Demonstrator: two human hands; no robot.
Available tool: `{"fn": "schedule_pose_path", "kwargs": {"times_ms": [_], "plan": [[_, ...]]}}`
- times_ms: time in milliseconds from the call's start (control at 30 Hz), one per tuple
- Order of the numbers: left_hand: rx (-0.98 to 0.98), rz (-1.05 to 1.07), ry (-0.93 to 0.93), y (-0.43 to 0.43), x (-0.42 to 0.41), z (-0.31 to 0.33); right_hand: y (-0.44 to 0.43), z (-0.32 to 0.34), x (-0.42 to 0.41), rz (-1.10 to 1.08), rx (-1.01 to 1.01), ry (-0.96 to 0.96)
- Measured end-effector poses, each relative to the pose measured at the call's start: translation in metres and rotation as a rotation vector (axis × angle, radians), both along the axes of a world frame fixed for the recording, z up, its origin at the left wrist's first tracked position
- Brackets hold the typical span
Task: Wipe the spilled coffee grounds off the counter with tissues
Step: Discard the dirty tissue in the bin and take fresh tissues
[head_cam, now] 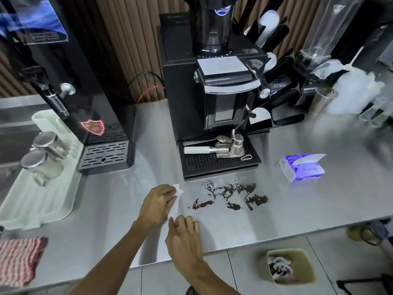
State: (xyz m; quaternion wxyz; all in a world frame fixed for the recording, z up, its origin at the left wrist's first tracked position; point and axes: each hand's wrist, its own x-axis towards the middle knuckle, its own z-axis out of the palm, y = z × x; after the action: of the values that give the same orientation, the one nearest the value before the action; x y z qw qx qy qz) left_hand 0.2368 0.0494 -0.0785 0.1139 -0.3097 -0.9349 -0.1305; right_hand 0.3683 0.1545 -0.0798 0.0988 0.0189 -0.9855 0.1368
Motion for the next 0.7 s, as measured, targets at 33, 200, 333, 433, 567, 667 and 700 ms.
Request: {"fn": "schedule_pose_path", "kwargs": {"times_ms": [33, 200, 333, 433, 567, 667, 700], "plan": [[-0.012, -0.009, 0.038, 0.004, -0.002, 0.001, 0.001, 0.000, -0.002, -0.025, 0.002, 0.006], [-0.057, 0.019, 0.072, 0.020, -0.008, 0.002, 0.010, -0.002, -0.007, -0.073, -0.002, -0.068], [-0.110, -0.002, 0.075, 0.027, -0.013, -0.001, 0.011, 0.003, -0.010, -0.130, -0.018, -0.071], [-0.098, -0.024, 0.059, 0.029, -0.015, -0.002, 0.010, 0.003, -0.007, -0.164, -0.049, -0.058], [-0.140, -0.059, 0.045, 0.031, -0.018, -0.001, 0.013, -0.001, -0.005, -0.175, -0.028, -0.066], [-0.177, -0.080, 0.053, 0.030, -0.019, 0.003, 0.013, -0.001, -0.006, -0.173, -0.021, -0.062], [-0.180, -0.087, 0.057, 0.030, -0.019, 0.003, 0.012, -0.001, -0.006, -0.175, -0.023, -0.062]]}}
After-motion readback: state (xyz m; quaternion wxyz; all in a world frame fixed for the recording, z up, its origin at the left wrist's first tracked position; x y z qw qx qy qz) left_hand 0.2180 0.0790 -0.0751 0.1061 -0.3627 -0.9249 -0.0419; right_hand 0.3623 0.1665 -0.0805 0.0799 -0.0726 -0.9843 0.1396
